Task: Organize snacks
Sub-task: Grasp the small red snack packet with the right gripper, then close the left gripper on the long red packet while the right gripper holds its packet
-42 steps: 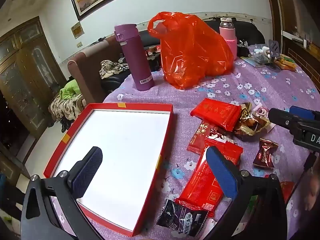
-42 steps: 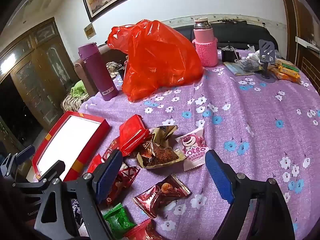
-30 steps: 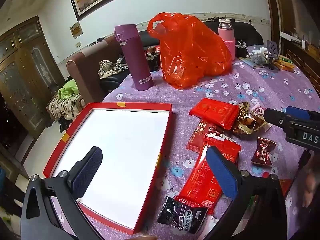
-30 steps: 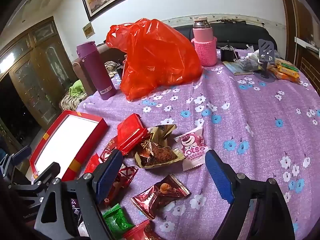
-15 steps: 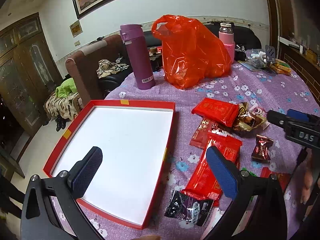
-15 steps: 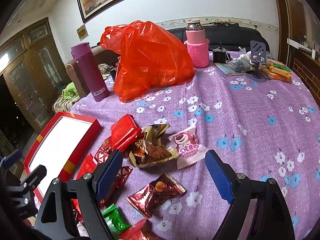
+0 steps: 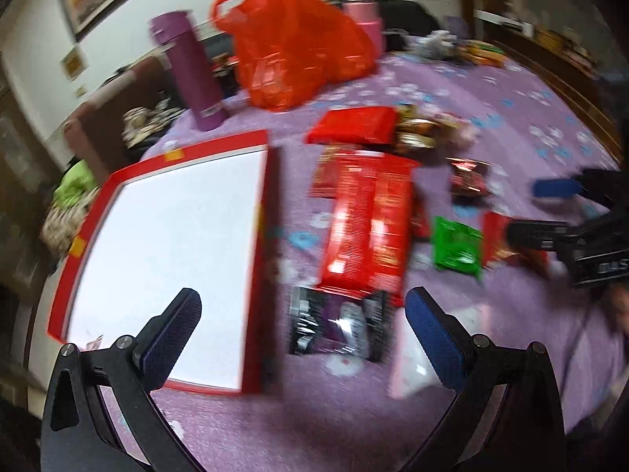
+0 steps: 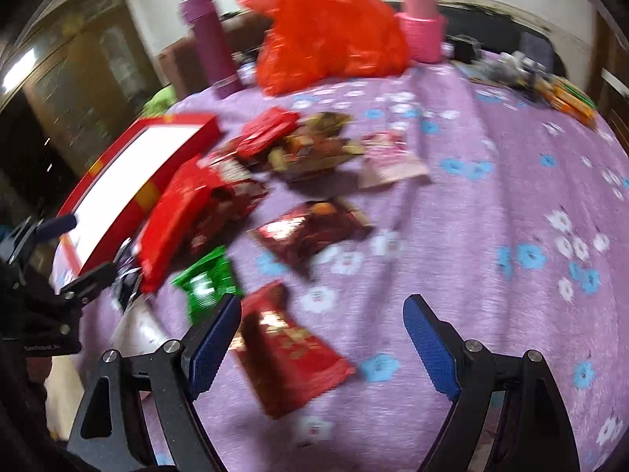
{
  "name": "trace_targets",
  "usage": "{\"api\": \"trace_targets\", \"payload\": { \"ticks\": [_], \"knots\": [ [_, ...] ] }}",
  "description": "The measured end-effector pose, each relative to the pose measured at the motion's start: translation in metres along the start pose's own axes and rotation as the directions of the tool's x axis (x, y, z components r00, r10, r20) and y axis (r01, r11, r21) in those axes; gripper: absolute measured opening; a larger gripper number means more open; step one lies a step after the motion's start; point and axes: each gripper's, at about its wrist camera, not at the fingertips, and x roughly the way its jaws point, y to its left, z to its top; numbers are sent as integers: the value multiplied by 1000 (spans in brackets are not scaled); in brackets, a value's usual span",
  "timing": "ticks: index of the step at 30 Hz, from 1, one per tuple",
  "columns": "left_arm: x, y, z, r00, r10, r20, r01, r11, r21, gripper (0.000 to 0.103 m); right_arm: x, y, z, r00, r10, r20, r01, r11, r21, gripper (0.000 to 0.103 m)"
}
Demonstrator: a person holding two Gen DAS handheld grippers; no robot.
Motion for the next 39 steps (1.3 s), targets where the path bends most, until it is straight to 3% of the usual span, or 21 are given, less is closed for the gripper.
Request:
{"api": "trace_targets", "payload": {
  "ticks": [3, 6, 10, 15, 17, 19, 39],
  "knots": [
    [-7, -15, -8, 998, -63, -1, 63, 994, 92, 103, 0, 18, -1, 1000, 27, -14, -29, 993, -117, 86],
    [-5, -26, -10, 999, -36, -10, 37, 988, 148, 103, 7, 27, -4, 998, 40, -58, -51, 977, -205, 86],
    [-6, -29, -11, 1000, -10, -15, 12, 988, 151, 103, 18, 25, -7, 994, 54, -98, -75, 970, -230, 80],
    [-2, -29, -9, 999, 26, -19, -22, 987, 160, 103, 11, 13, -9, 995, 55, -84, -72, 975, -210, 62],
    [-1, -26, -10, 999, 24, -24, -20, 988, 151, 103, 10, 8, -7, 996, 38, -77, -53, 979, -198, 48],
    [1, -24, -9, 999, 30, -25, -27, 989, 144, 103, 9, 3, -4, 997, 36, -72, -48, 983, -175, 45],
    [-6, 37, 2, 989, 144, 20, -143, 989, -46, 103, 17, 4, 4, 999, 27, -46, -31, 995, -98, 44]
  ]
}}
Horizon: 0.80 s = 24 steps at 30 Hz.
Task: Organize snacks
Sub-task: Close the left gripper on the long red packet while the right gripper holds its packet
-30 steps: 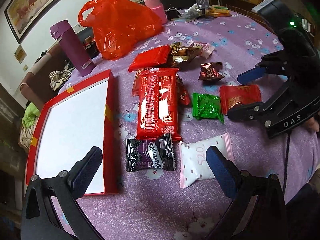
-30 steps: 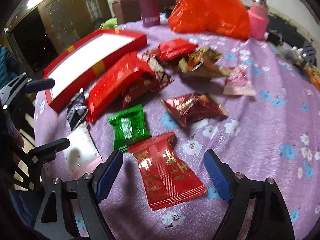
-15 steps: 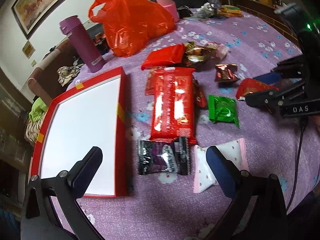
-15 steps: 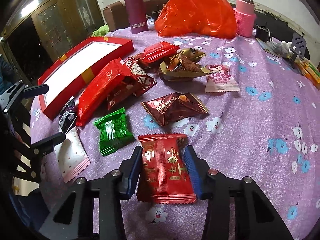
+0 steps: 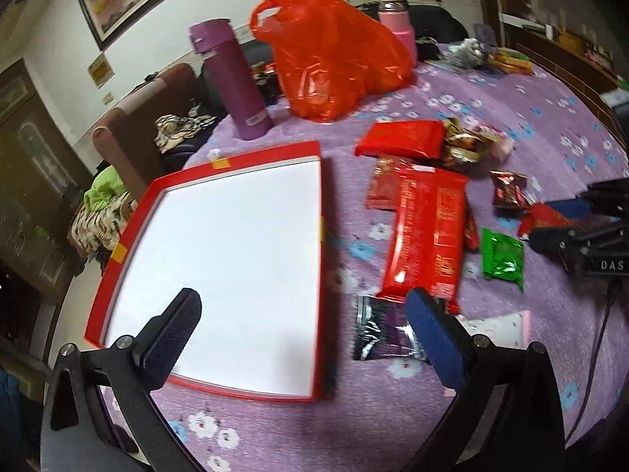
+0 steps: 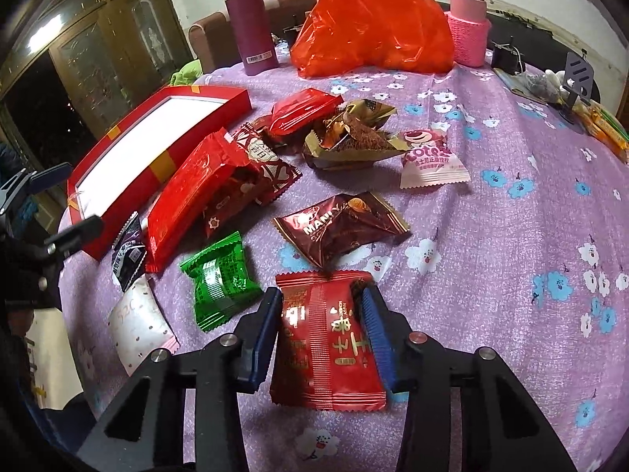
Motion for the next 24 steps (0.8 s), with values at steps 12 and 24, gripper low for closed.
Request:
{"api": "trace_targets", "payload": {
  "ticks": [12, 24],
  "knots": [
    [-3, 3, 2, 1000, 15, 13, -15, 1000, 0, 103, 1, -1, -1, 1000, 8, 15, -8, 1000, 9, 44],
    [-4, -25, -2, 1000, -20, -21, 21, 999, 45, 103, -2, -6, -6, 998, 42, 55, -43, 999, 17, 44]
  ]
}}
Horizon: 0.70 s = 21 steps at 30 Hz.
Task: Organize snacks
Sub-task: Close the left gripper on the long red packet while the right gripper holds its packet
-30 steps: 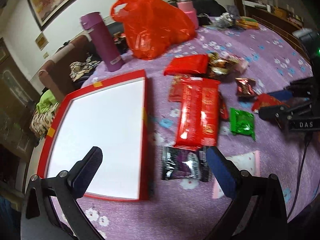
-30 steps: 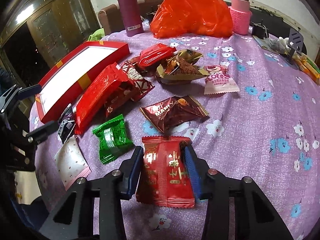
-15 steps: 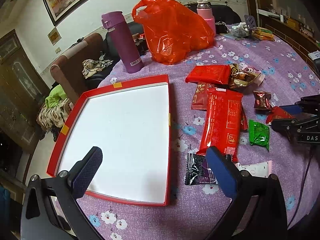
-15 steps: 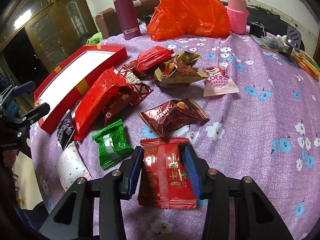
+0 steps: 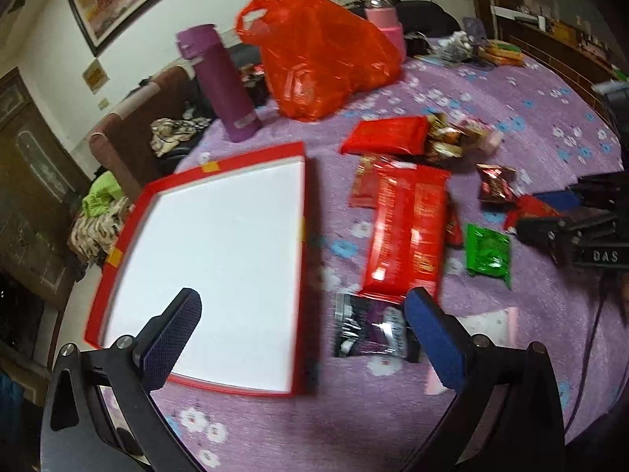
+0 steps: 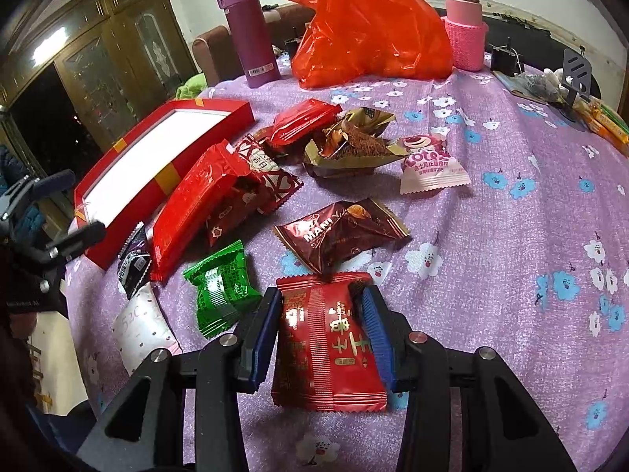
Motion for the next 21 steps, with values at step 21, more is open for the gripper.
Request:
{"api": "trace_targets", "payload": {
  "ticks": [21],
  "knots": [
    [29, -57, -7, 970, -200, -137, 205, 978, 28, 103, -2, -14, 0, 995, 90, 30, -91, 995, 46, 43]
  ]
}}
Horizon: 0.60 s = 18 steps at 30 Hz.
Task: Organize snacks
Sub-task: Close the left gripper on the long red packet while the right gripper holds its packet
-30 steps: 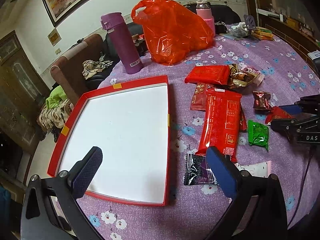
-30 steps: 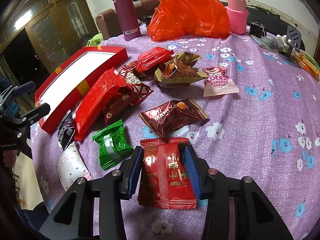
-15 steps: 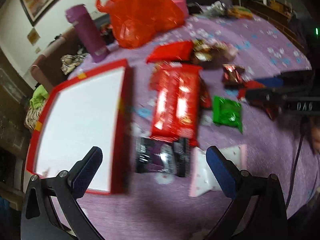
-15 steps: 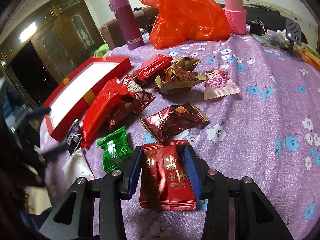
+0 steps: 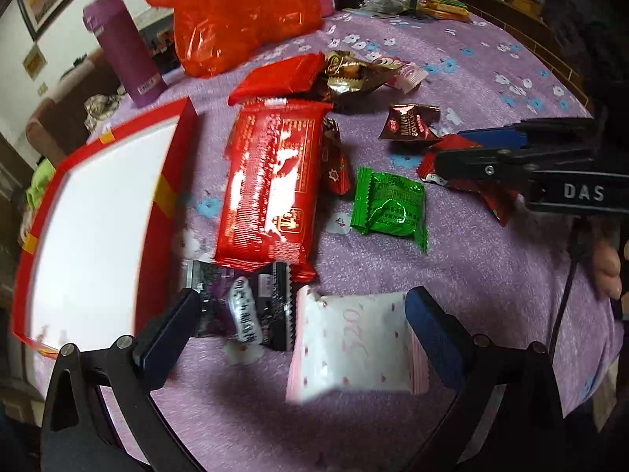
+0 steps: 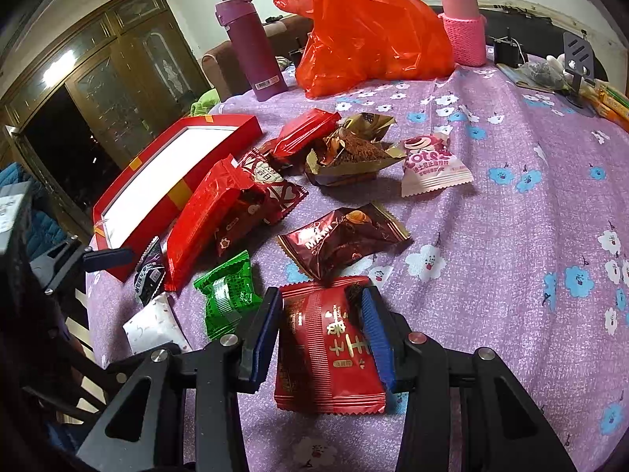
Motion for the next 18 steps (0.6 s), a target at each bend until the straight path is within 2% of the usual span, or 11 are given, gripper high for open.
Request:
{"api": "trace_targets", "payload": {
  "ticks": [7, 15, 18],
  "knots": [
    [21, 12, 19, 997, -77, 17, 79, 991, -106, 103, 0, -3, 1, 1000, 12, 3, -12, 1000, 17, 42],
    [37, 28, 53, 1000, 2, -12, -4, 991, -134, 101, -1, -10, 3, 1000, 6, 14, -6, 999, 46, 42],
    [19, 44, 48, 1000, 6, 25, -2, 988, -151, 101, -2, -13, 3, 1000, 18, 15, -19, 998, 62, 42]
  ]
}}
